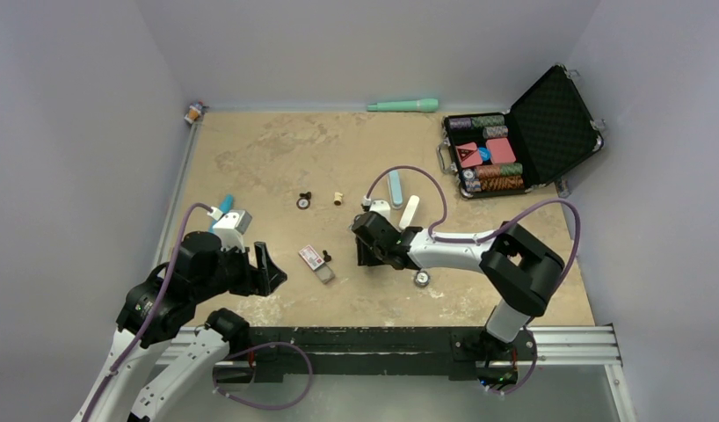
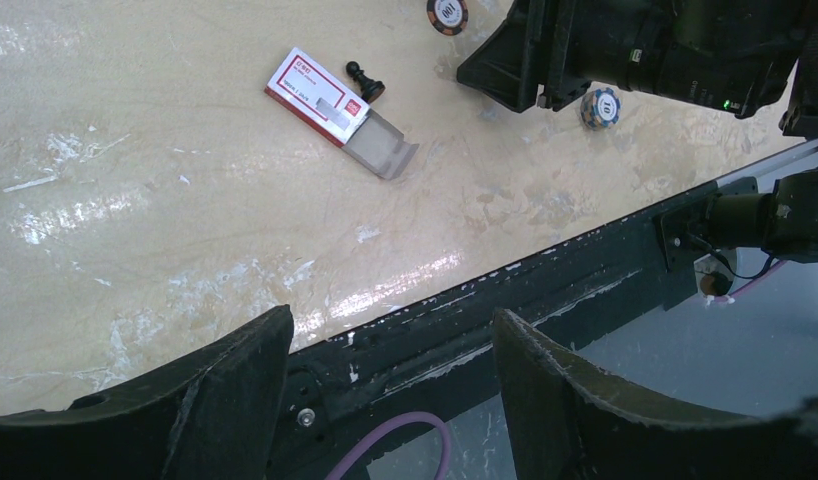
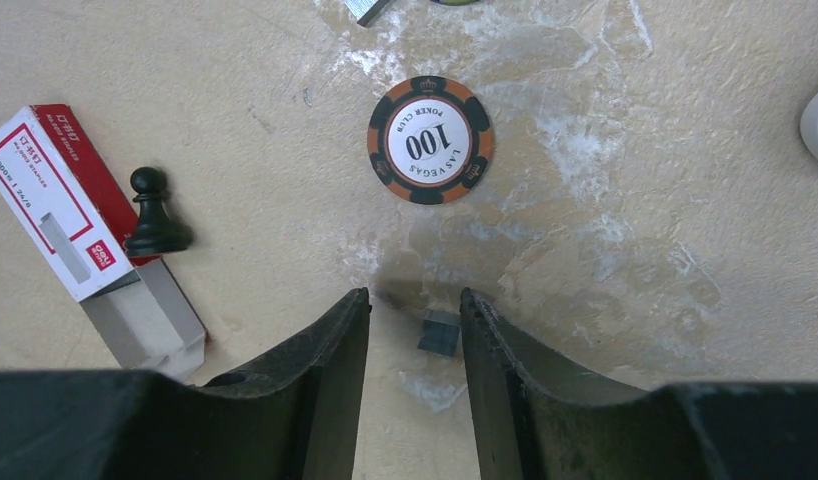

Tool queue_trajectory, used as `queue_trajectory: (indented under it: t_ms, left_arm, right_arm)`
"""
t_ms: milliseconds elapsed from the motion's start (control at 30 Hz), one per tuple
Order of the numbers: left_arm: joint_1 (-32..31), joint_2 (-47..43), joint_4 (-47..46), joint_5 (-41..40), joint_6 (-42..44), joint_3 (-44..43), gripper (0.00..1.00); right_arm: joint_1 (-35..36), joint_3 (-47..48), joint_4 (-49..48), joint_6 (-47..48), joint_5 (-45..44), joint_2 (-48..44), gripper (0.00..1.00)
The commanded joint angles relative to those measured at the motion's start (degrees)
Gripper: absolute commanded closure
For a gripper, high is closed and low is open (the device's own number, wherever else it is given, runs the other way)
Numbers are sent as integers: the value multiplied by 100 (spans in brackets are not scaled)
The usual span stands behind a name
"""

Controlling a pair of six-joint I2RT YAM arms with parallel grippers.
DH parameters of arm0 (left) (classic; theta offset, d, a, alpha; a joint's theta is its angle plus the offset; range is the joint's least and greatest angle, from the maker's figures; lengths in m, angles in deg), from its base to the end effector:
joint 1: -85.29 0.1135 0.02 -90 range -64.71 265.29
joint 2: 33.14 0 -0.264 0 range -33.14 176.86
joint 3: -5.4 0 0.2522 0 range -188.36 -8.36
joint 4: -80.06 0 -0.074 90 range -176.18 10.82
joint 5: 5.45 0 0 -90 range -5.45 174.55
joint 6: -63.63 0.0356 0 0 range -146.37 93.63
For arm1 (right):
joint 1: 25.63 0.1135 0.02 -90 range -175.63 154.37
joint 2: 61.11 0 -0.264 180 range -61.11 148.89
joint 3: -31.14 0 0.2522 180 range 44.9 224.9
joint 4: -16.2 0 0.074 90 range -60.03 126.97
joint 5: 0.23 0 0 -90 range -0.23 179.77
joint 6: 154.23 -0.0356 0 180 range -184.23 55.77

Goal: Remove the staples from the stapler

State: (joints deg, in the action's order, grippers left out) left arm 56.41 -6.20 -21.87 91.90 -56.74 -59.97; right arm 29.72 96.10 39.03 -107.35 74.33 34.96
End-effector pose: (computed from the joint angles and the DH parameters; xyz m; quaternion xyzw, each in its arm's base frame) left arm 0.0559 -0.0361 0.3201 0.0155 0.9034 -0.2603 0.3404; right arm 0.1941 0.2641 0.1582 -0.0590 0.9413 0.1489 0.2970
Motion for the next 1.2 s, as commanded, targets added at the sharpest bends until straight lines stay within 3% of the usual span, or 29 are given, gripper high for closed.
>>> queue_trajectory:
  t_ms: [0, 1167]
  left_arm:
    - [50, 21, -196, 99, 110, 46, 24]
    - [85, 28, -215, 156, 137, 50, 24]
  right_arm:
    - [107, 166, 193, -146, -213, 104, 58]
    - [553, 581, 958, -356, -759, 282, 59]
